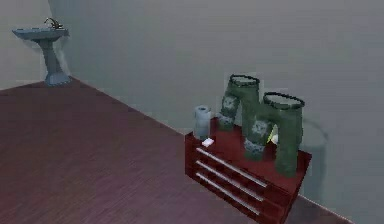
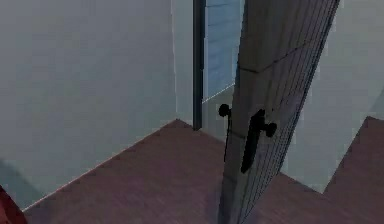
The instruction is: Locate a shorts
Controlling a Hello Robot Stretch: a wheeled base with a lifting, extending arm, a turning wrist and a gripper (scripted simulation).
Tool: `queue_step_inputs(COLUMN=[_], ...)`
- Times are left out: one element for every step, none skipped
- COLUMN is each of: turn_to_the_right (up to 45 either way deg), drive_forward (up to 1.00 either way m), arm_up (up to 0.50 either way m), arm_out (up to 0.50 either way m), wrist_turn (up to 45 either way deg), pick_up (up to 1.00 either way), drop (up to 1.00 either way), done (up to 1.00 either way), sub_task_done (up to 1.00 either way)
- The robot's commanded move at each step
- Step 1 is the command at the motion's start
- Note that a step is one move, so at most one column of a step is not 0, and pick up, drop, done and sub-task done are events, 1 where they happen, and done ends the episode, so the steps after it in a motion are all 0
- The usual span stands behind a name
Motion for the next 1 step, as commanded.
queue_step_inputs(turn_to_the_right=[36.0], drive_forward=[0.00], arm_up=[0.00], arm_out=[0.00], wrist_turn=[0.0], pick_up=[0.00], drop=[0.00], done=[0.00], sub_task_done=[0.00])
